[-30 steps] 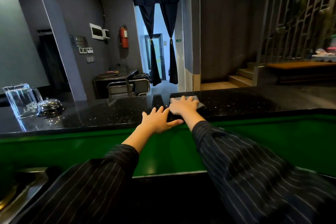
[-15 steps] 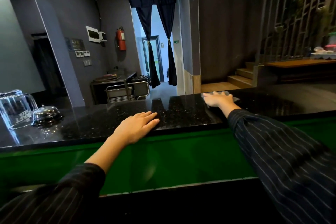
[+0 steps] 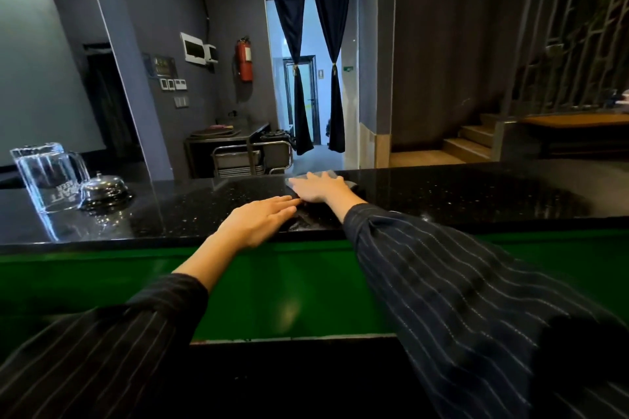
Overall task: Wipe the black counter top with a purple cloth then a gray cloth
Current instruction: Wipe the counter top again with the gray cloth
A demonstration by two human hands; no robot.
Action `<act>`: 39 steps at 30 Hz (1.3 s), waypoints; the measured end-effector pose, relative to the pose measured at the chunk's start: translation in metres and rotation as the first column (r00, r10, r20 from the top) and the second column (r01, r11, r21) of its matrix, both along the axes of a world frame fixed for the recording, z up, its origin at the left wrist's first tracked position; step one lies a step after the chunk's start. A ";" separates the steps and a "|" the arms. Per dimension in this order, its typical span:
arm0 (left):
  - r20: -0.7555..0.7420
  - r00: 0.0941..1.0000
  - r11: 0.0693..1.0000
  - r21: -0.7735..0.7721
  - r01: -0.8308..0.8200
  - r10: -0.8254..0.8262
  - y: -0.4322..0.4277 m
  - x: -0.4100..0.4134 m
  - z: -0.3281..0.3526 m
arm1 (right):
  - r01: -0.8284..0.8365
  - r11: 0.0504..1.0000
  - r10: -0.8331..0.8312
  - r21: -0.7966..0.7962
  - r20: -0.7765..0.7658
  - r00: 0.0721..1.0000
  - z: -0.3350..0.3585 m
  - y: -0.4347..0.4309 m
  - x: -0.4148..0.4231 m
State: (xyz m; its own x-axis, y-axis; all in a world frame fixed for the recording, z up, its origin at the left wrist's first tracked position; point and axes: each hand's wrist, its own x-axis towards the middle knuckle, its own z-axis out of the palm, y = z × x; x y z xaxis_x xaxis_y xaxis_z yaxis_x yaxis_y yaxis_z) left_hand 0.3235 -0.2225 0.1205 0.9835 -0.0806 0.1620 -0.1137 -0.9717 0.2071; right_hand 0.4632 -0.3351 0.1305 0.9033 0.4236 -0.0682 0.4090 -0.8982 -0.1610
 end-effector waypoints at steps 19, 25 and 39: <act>0.124 0.991 0.998 0.026 -0.053 0.050 -0.009 -0.004 -0.004 | 0.457 0.884 -0.453 -0.098 0.065 0.889 0.006 -0.183 0.002; 0.207 0.973 0.995 -0.029 -0.098 0.102 -0.010 -0.004 -0.003 | 0.306 0.950 -0.299 -0.068 0.097 0.949 0.006 -0.103 -0.023; 0.269 0.953 0.984 -0.143 -0.108 0.143 0.006 -0.019 -0.007 | 0.024 0.999 -0.028 0.042 0.100 0.995 0.000 -0.067 -0.112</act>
